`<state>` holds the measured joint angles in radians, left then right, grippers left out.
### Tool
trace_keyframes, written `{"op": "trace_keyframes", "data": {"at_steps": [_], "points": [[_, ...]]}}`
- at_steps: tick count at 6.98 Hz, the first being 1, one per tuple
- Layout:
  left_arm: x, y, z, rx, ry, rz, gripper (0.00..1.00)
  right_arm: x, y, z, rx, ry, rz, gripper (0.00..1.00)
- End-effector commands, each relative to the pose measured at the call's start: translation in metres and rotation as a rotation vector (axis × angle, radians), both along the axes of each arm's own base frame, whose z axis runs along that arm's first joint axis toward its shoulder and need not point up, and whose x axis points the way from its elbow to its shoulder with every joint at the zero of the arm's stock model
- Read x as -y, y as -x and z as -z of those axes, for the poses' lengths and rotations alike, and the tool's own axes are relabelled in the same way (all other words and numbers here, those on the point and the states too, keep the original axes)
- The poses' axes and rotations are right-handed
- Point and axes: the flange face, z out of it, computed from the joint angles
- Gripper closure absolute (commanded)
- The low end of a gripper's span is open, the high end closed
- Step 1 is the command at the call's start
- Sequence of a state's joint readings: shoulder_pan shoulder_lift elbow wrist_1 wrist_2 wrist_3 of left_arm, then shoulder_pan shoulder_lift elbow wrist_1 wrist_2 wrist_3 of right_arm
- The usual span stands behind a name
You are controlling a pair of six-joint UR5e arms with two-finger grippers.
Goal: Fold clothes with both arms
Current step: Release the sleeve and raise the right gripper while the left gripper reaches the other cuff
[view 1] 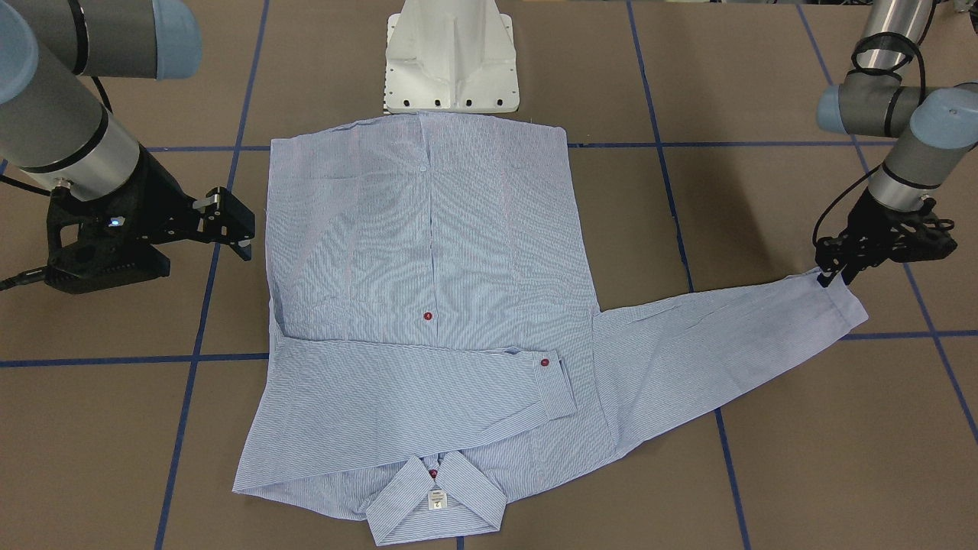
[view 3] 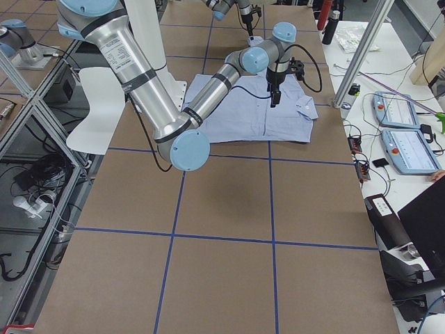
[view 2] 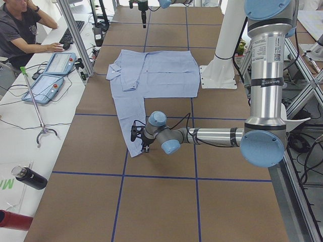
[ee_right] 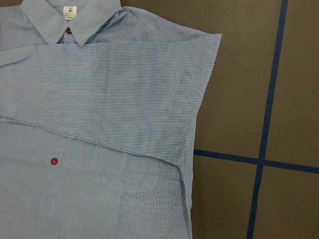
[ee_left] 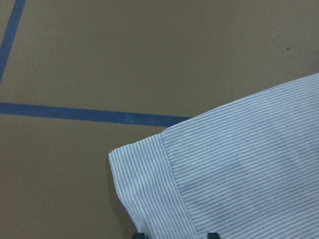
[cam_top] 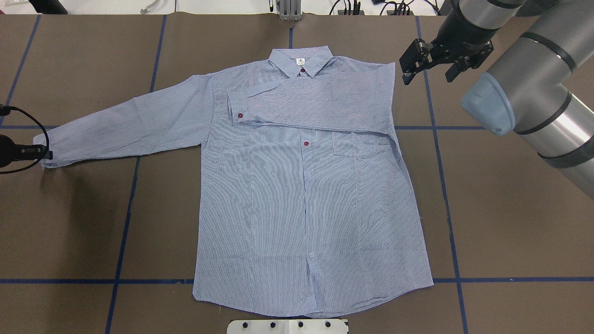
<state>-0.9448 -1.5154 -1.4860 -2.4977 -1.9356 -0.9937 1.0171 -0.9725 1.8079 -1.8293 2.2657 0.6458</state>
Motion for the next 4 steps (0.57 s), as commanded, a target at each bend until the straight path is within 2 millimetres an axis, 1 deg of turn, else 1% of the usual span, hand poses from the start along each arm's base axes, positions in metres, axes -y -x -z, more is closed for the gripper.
{"op": "trace_keyframes", "data": {"at_steps": [1, 4], "points": [[-0.0017, -0.0006, -0.0005, 0.0, 0.001, -0.003, 0.51, 0.0002, 0.0024, -0.0003, 0.0, 0.001, 0.002, 0.0], [-0.0021, -0.0011, -0.0031, 0.005, 0.005, -0.004, 0.49, -0.0009, 0.005, 0.0006, 0.0, 0.004, 0.002, 0.0]]}}
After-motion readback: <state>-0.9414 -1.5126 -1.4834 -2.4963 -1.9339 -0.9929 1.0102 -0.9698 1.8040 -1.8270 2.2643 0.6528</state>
